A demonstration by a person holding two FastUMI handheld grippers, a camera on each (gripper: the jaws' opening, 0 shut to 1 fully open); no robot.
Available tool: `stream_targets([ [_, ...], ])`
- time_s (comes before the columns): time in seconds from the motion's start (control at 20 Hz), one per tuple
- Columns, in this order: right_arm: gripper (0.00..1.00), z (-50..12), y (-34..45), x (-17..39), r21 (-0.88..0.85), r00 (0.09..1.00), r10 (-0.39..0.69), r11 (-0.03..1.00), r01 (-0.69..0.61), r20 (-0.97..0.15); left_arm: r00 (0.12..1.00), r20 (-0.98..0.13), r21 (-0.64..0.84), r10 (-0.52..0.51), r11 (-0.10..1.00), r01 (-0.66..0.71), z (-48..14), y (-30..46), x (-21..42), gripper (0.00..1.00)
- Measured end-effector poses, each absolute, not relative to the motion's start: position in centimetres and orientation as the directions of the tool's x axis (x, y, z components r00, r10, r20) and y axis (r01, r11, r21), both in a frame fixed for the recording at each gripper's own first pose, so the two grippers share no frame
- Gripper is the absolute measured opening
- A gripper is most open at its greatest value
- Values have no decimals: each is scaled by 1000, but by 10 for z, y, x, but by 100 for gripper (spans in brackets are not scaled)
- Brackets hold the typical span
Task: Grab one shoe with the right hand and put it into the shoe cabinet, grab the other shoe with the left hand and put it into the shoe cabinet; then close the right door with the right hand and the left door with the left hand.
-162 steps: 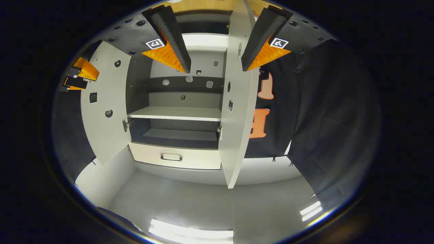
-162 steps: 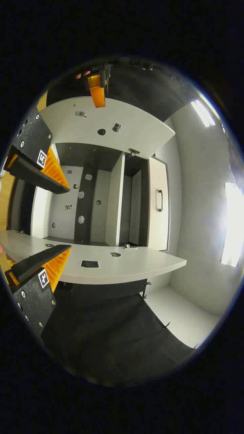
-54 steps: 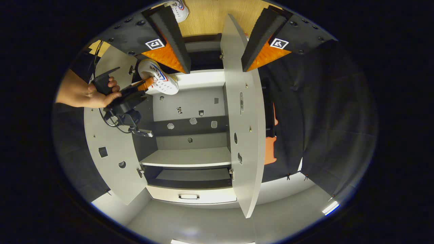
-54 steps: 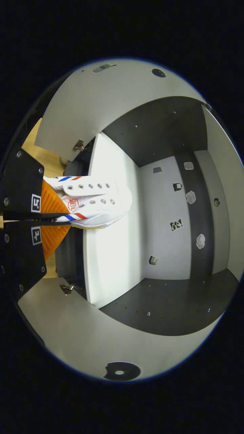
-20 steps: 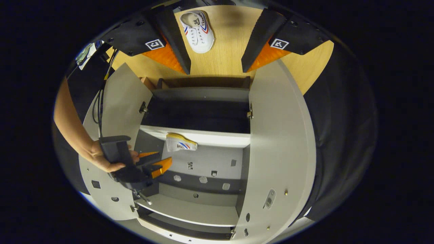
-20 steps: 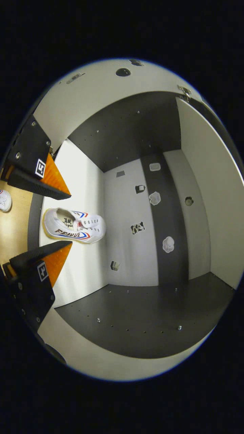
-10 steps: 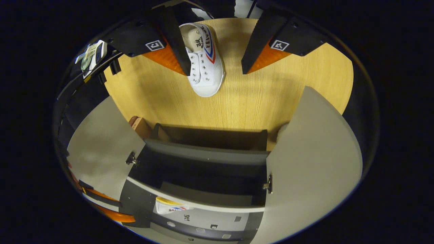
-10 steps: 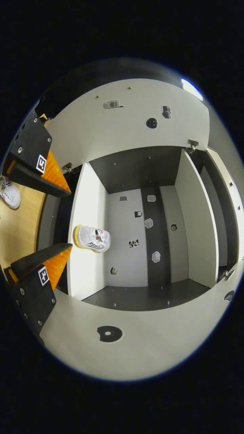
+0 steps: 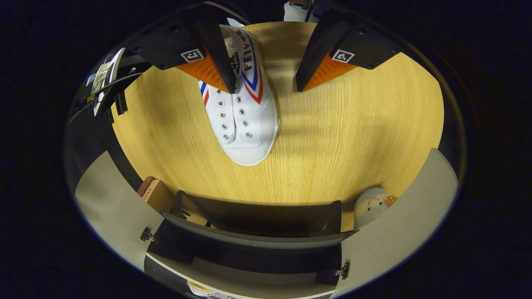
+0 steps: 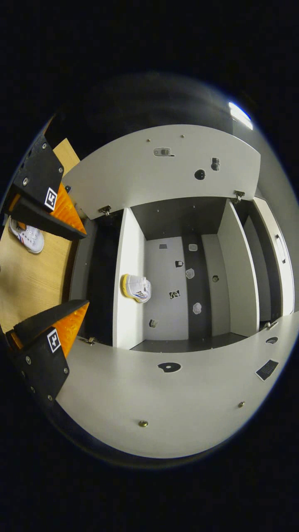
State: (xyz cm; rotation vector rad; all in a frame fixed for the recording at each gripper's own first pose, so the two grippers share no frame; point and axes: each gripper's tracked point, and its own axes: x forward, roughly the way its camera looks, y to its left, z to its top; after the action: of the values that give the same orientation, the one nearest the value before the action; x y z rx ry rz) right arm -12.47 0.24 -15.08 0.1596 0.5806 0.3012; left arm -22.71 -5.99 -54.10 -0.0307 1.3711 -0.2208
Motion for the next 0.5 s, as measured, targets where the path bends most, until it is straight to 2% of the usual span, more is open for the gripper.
stream_targets([
  [0.15,88,-154,-5,-145,221,789,316,947,-232,-527,185,-963,-178,-195,979,104,-549,-68,-232,80],
  [0.25,88,-161,-13,-157,231,779,309,949,-215,-546,176,-962,-206,-211,978,44,-550,-71,-234,72],
  [0.3,88,-167,-17,-165,235,765,308,949,-209,-566,164,-962,-219,-219,976,21,-551,-71,-234,62],
  [0.4,89,-173,-26,-172,233,759,292,954,-189,-582,153,-964,-223,-220,975,-4,-549,-69,-236,56],
  [0.5,89,-179,-33,-179,239,756,277,957,-164,-593,160,-964,-213,-211,977,1,-550,-67,-235,55],
])
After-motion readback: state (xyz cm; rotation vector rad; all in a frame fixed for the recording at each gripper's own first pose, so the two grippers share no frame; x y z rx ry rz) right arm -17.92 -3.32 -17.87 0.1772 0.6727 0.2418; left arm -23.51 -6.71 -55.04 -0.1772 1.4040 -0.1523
